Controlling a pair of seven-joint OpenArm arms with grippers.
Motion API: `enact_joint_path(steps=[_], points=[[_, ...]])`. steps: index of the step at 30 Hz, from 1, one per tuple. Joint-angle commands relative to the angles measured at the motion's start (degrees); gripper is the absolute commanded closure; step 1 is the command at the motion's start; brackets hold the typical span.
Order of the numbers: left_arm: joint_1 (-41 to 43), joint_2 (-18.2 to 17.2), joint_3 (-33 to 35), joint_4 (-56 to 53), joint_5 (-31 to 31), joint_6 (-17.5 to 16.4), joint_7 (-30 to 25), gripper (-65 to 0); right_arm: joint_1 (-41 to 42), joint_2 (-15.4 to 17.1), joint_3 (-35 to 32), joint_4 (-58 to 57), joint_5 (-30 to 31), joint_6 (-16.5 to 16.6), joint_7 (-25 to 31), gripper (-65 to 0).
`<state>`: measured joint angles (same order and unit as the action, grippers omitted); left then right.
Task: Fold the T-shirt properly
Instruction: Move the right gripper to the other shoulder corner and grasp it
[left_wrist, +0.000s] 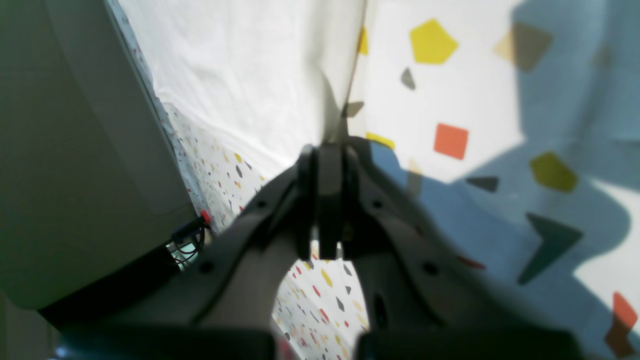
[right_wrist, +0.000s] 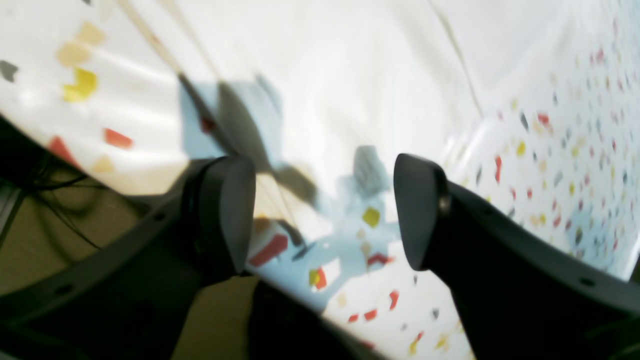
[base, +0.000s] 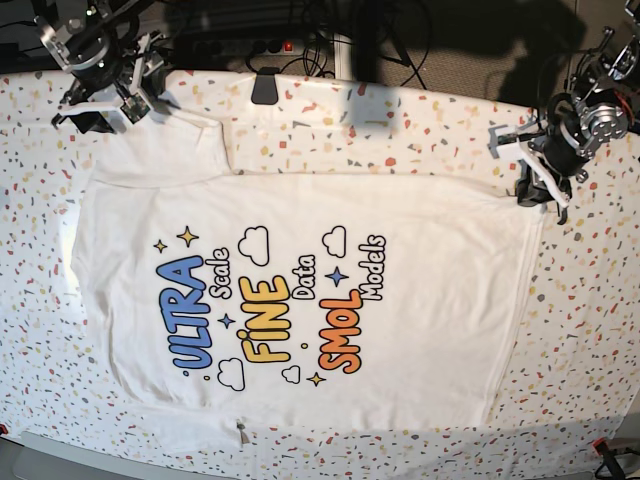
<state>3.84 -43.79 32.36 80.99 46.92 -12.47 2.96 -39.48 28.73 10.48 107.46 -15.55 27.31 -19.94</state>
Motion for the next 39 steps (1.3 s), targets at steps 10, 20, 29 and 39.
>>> enact_joint_path(steps=[10,20,29,39], points=[[0.13,-0.02,0.04,0.17,0.00,-0.33,-0.02,0.0,-0.07,0.79,0.37,0.13,-11.50,-0.72,2.21,-32.9],[0.13,-0.02,0.04,0.17,0.00,-0.31,-0.04,0.0,1.40,0.76,0.35,-4.61,-11.54,-0.74,6.93,-27.5],[0.13,0.00,0.04,0.17,-0.02,-0.31,-0.02,0.0,2.62,0.79,-2.05,-9.16,-12.00,-0.72,8.81,-17.7],[0.11,-0.02,0.04,0.17,-0.02,-0.17,-0.02,0.0,2.62,0.79,-4.04,-5.53,-12.63,-0.79,4.72,0.0]])
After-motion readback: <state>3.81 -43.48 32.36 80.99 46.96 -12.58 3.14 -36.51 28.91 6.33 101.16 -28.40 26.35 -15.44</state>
